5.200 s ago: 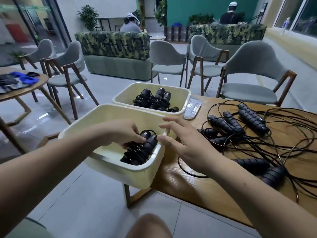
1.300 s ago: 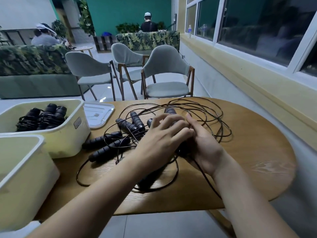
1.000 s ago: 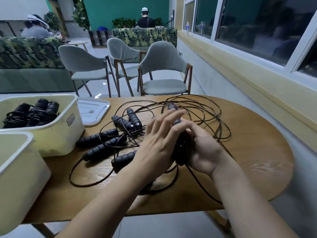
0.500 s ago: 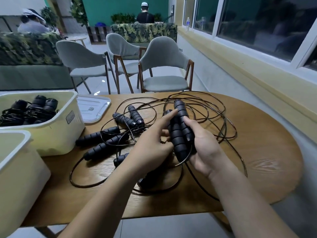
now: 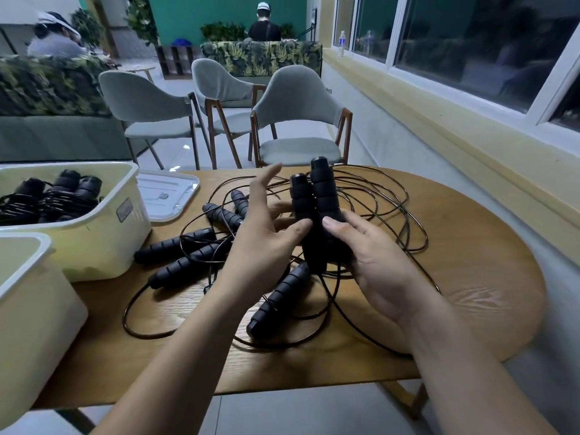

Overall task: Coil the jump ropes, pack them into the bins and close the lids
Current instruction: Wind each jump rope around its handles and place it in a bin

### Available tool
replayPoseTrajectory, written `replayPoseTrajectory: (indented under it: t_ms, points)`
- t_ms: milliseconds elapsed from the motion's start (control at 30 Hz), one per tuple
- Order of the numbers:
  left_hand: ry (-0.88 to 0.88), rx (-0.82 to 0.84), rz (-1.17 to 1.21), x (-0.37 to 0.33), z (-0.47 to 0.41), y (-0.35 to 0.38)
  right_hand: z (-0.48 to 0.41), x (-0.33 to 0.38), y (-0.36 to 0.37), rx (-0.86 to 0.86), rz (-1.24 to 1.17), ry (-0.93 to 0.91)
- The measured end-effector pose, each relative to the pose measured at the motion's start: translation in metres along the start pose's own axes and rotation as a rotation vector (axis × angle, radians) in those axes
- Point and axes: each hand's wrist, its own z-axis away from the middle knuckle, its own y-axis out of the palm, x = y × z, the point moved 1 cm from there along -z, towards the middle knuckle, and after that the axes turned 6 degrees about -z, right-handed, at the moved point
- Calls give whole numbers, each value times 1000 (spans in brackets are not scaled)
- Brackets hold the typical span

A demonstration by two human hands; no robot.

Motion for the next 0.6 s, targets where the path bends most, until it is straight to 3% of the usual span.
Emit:
replayPoseTrajectory:
  t_ms: [300, 533, 600]
  points:
    - [165, 75, 18, -16, 0, -3, 11, 19, -15, -15, 481, -95]
    - [318, 118, -158, -23, 4, -2, 17, 24, -25, -35, 407, -33]
    - [377, 120, -258, -25, 7, -1, 18, 24, -29, 6, 241, 27]
